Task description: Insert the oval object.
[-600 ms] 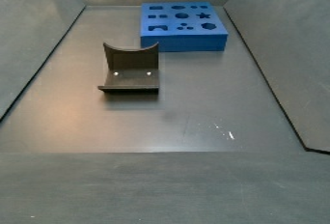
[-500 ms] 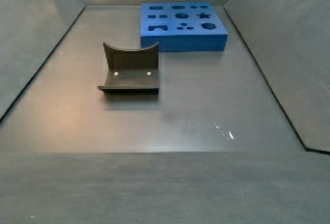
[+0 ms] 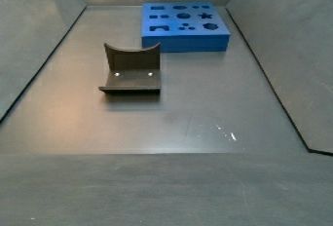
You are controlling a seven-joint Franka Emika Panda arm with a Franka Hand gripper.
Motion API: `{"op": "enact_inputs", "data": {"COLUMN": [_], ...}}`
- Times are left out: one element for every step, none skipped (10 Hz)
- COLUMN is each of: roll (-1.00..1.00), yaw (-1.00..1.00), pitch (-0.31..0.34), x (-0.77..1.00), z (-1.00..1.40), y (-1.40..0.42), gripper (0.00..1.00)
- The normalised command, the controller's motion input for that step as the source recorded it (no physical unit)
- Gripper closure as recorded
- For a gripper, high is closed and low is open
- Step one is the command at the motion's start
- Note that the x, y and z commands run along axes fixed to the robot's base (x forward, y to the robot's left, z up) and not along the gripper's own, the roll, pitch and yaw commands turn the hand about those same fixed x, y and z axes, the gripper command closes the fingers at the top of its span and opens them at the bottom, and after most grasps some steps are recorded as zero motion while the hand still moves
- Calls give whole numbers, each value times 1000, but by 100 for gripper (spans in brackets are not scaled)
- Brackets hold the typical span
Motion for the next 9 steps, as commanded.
{"op": "enact_inputs", "data": {"roll": [94, 79, 53, 54, 81, 70, 53, 57, 53], "yaw": [-623, -986, -1000, -1000, -1000, -1000, -1000, -1000, -1000], "pitch": [-156, 0, 17, 20, 0, 0, 0, 14, 7], "x": [-103, 0, 0, -3, -14, 0, 0, 0, 0], "z": [-829, -774, -611, -597, -463, -386, -191, 43, 89], "y": [-689, -203, 0, 0, 0, 0, 0, 0, 0], "gripper": [100, 100, 100, 100, 100, 100, 100, 100, 100]}}
